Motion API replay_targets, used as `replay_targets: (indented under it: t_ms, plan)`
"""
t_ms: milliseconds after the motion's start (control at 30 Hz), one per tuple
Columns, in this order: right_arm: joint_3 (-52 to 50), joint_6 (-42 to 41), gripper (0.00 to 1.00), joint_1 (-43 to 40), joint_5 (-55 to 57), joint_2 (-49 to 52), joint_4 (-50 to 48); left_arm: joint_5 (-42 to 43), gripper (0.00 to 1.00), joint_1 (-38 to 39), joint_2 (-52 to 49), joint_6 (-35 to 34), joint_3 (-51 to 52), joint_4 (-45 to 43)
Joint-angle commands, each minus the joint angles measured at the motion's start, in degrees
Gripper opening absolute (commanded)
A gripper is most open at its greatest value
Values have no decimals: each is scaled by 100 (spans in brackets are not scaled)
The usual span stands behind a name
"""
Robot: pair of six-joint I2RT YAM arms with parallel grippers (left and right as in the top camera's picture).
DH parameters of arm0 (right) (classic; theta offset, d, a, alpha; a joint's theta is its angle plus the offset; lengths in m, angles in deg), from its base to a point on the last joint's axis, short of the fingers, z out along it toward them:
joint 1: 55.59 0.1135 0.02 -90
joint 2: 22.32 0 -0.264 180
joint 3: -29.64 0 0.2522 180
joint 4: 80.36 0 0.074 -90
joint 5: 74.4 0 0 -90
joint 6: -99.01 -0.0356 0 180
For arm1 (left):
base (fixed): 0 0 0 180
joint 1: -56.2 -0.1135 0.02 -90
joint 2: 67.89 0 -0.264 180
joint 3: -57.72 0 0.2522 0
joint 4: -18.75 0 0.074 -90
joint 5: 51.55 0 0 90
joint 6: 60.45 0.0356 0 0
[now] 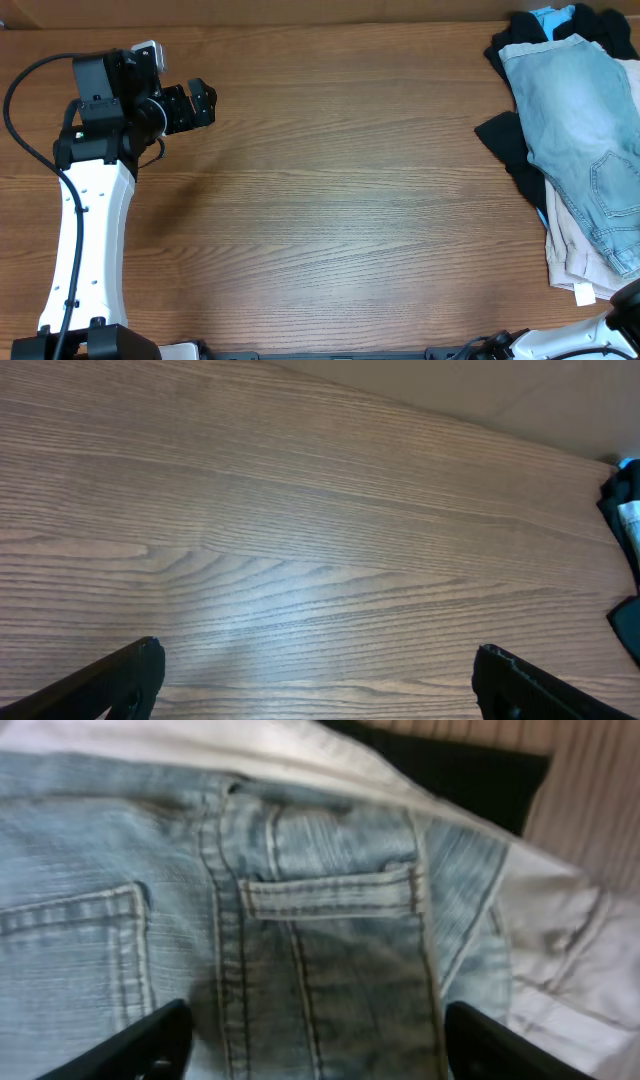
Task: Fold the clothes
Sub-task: 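Reach the right gripper to the clothes pile and grasp the denim shorts, then pull the denim shorts with the right gripper onto the table center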
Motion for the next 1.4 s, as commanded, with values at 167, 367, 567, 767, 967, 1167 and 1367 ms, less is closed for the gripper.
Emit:
replay_targets:
  t_ms: [167, 367, 567, 767, 967, 1167, 1367]
  plan:
    - [-343, 129, 39, 87, -153, 26, -212, 52, 100, -39, -37, 11, -129, -28]
    - [-269, 131, 8, 87, -485, 9, -166, 15, 98, -39, -37, 11, -129, -48]
    - [92, 433, 5, 201, -1246, -245, 192, 28, 90, -39, -35, 7, -131, -195]
    - [330, 944, 5, 927, -2310, -999, 730, 63, 87, -39, 28, 7, -164, -247]
    - [330, 970, 5, 2673, -2468, -1694, 1001, 59, 88, -42, 37, 11, -168, -238]
    - [313, 787, 6, 5200, -2455, -1759, 1001, 9, 88, -42, 37, 9, -168, -155]
    - [313, 98, 14, 7584, -1867, -1755, 448, -179, 88, -42, 37, 9, -168, -153]
